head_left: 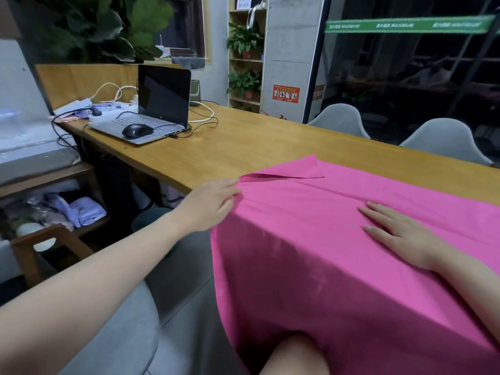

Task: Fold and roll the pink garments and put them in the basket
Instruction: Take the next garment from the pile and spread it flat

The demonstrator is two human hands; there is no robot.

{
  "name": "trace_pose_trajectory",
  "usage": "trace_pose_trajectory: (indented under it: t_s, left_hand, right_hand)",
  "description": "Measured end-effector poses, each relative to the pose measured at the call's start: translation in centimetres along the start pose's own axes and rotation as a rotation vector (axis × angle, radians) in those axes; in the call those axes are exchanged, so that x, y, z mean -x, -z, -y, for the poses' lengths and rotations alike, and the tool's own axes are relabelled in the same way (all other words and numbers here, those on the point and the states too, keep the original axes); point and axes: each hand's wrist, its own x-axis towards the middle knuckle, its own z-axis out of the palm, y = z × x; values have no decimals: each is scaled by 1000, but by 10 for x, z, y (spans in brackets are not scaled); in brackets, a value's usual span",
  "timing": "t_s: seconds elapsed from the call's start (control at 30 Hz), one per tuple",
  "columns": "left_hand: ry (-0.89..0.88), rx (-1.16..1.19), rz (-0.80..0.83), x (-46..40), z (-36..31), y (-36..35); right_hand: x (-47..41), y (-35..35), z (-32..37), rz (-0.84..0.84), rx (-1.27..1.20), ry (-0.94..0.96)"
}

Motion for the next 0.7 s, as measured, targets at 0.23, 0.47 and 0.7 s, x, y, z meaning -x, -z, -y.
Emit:
trace_pose_trajectory:
  t_s: [0.23,0.47,0.7]
  left_hand:
    - [115,80,225,-43,-77,-32]
    - [164,46,388,-90,-14,-21]
    - [165,-8,338,-144,8,-46]
  right_hand:
    - [3,1,1,-24,-5,5]
    - [-6,7,-4,-13,-27,16]
    - [-49,12,-30,-3,-41,25]
